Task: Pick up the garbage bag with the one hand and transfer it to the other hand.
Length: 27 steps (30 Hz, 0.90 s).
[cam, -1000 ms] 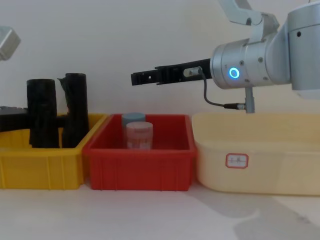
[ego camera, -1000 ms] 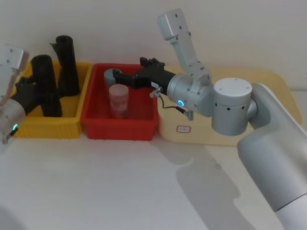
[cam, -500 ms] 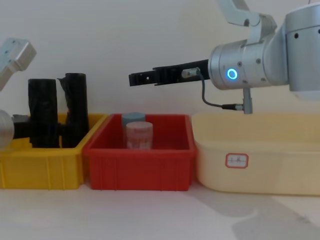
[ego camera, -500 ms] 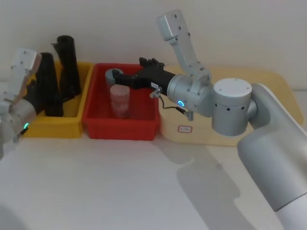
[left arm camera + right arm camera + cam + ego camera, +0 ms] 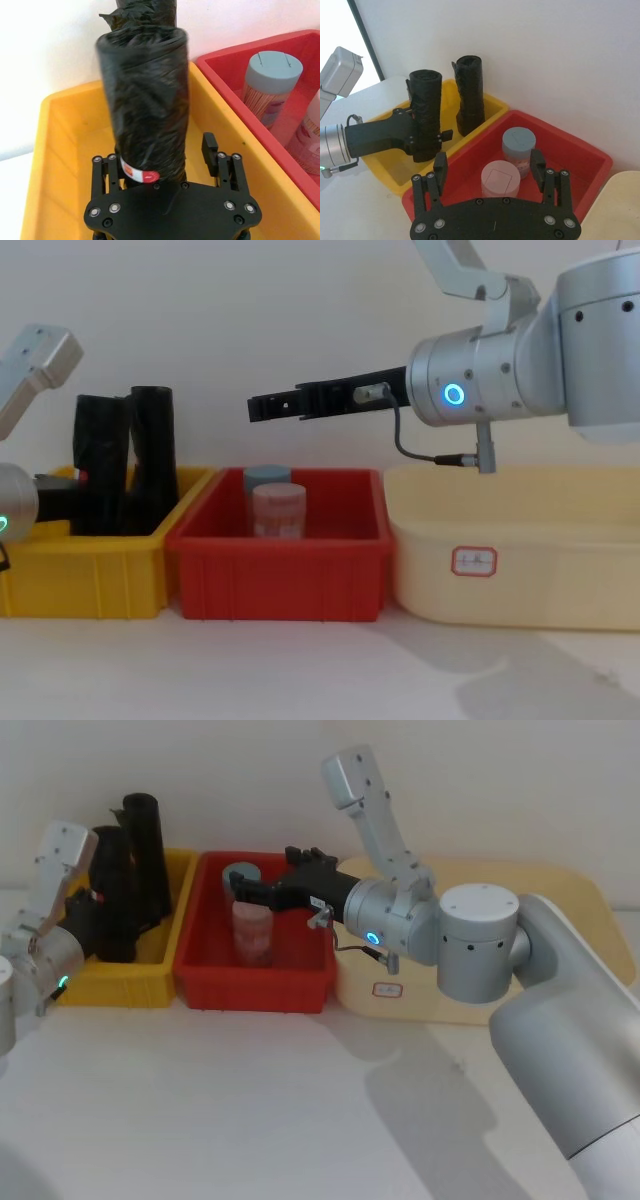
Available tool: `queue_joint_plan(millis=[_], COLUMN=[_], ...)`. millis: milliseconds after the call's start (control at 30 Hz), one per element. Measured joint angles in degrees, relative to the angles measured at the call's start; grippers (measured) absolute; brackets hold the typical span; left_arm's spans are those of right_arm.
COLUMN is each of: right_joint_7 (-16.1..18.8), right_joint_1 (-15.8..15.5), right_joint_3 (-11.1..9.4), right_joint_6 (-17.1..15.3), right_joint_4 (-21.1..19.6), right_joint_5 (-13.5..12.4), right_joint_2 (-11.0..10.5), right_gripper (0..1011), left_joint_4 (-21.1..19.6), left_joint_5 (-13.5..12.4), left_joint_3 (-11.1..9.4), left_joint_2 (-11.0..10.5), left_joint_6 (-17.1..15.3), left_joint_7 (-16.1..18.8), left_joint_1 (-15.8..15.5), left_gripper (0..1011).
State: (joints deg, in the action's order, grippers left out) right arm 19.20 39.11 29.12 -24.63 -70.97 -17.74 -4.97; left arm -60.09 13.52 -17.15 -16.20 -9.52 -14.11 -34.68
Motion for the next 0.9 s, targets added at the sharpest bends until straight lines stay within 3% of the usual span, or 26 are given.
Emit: queue_joint_plan(millis=[467, 900], right_joint_7=[0.0, -0.5], right_joint_1=[1.6, 4.1], right_joint_3=[0.7, 2.1], right_joint_6=[-1.4, -1.8], right_joint_4=[2.7, 9.8], right_joint_5=[-0.3, 1.1], right_joint_2=[0.9, 3.2], right_gripper=[1001, 1001], left_joint_4=[0.8, 1.0], left_joint_5=[-0.2, -0.3], left_joint_3=[-0.1, -0.2], left_joint_2=[0.3, 0.3], left_joint_6=[0.1, 0.2], left_joint_7=[-0.1, -0.1], left_joint_1=[-0.4, -0.5], left_gripper=[521, 430])
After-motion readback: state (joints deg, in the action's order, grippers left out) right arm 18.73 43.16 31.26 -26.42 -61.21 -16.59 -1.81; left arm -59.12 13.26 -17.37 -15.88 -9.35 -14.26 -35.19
